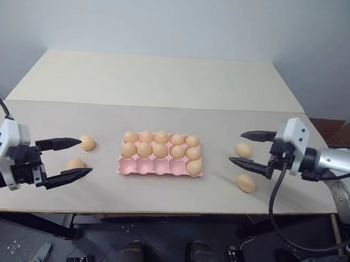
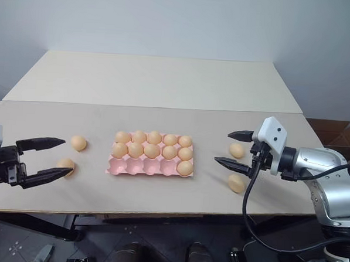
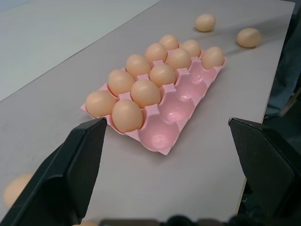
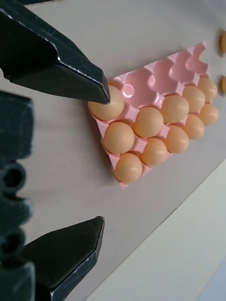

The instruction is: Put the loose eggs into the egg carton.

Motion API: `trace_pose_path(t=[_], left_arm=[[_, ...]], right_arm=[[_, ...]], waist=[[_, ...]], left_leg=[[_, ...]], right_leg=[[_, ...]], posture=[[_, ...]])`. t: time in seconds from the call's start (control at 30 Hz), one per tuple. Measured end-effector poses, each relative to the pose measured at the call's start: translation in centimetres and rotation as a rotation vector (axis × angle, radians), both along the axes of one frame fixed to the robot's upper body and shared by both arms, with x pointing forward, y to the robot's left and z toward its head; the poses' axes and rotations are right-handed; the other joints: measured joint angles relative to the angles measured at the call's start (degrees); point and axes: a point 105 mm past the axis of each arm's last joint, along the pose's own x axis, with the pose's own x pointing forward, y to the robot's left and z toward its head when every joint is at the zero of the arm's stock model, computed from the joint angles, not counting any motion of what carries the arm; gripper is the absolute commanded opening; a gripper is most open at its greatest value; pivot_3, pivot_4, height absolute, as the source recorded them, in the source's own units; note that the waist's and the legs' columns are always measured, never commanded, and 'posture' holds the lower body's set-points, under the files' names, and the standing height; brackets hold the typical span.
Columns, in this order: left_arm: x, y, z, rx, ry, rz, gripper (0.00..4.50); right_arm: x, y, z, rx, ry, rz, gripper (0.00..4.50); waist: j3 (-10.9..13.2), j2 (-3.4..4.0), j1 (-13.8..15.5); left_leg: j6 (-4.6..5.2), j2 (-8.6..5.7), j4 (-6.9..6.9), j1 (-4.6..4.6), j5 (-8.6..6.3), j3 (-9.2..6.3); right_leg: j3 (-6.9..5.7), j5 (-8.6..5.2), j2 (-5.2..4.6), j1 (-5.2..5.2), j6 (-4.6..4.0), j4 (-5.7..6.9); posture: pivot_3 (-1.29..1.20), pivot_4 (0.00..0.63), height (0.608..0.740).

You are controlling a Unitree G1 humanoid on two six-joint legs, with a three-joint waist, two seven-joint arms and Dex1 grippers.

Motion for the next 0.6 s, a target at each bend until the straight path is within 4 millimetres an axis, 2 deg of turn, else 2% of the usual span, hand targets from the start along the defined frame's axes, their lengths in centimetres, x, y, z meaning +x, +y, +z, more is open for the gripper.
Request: trace_pose_path(t=[0.17, 0.33, 0.6], left_arm=[[0.1, 0.0, 0.1, -0.002, -0.023, 0.003, 4.5], [0.1, -0.1, 0.2, -0.003, -0.025, 0.001, 4.5], [-0.1, -0.7, 0.8, -0.012, -0.038, -0.06, 4.5]], right_arm=[[-0.1, 0.4, -0.8, -0.007, 0.017, 0.008, 4.47], [-0.5, 0.6, -0.6, -0.005, 0.005, 0.017, 4.47], [-1.8, -1.3, -0.8, -0.04, 0.022, -0.065, 4.47]], waist=[[0.0, 0.0, 0.1], [0.0, 0.0, 0.1], [0.0, 0.01, 0.4]], left_leg=[[0.0, -0.01, 0.0, -0.02, 0.0, 0.0], [0.0, -0.01, 0.0, -0.01, 0.0, 0.0], [0.0, -0.01, 0.0, -0.02, 0.0, 0.01]], right_leg=[[-0.01, 0.0, 0.0, 0.0, 0.0, -0.01], [0.0, 0.0, -0.01, 0.0, 0.0, -0.01], [0.0, 0.0, -0.02, 0.0, 0.0, -0.02]], posture=[[0.0, 0.15, 0.74], [0.0, 0.15, 0.74], [0.0, 0.15, 0.74]])
